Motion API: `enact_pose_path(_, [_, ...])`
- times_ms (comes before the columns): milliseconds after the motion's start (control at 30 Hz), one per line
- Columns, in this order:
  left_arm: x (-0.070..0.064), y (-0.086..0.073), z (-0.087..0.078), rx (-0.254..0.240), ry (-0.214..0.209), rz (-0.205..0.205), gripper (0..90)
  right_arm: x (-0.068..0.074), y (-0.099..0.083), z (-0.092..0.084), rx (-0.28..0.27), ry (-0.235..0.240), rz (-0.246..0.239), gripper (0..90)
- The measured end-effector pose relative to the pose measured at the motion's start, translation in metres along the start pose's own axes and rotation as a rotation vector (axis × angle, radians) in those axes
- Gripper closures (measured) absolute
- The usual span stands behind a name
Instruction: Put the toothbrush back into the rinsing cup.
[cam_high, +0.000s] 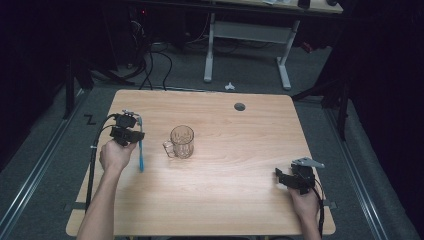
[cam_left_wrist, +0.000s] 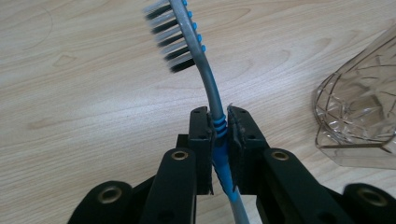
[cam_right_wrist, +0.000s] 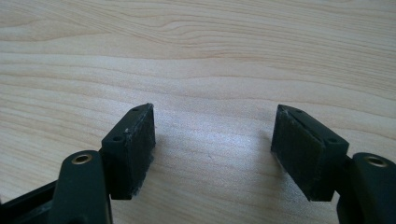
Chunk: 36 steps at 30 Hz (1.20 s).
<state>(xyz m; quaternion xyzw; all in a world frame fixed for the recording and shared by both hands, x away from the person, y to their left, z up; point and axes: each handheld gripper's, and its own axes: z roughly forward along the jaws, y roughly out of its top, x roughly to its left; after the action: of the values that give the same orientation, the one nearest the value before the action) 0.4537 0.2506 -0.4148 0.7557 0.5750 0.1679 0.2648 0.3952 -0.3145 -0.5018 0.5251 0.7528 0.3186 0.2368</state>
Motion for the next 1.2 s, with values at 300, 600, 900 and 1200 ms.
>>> enact_pose_path(300, [-0.005, -0.001, -0.012, -0.031, -0.016, 0.005, 80.6, 0.0, 0.0, 0.0, 0.0, 0.0, -0.001, 30.5])
enact_pose_path(600, [-0.011, -0.003, -0.021, -0.054, -0.028, 0.027, 80.7, 0.0, 0.0, 0.0, 0.0, 0.0, -0.001, 30.5])
enact_pose_path(900, [-0.017, -0.006, -0.033, -0.093, -0.05, 0.037, 80.7, 0.0, 0.0, 0.0, 0.0, 0.0, -0.001, 30.5])
enact_pose_path(1200, [-0.018, -0.013, -0.045, -0.145, -0.07, 0.031, 80.6, 0.0, 0.0, 0.0, 0.0, 0.0, -0.001, 30.5])
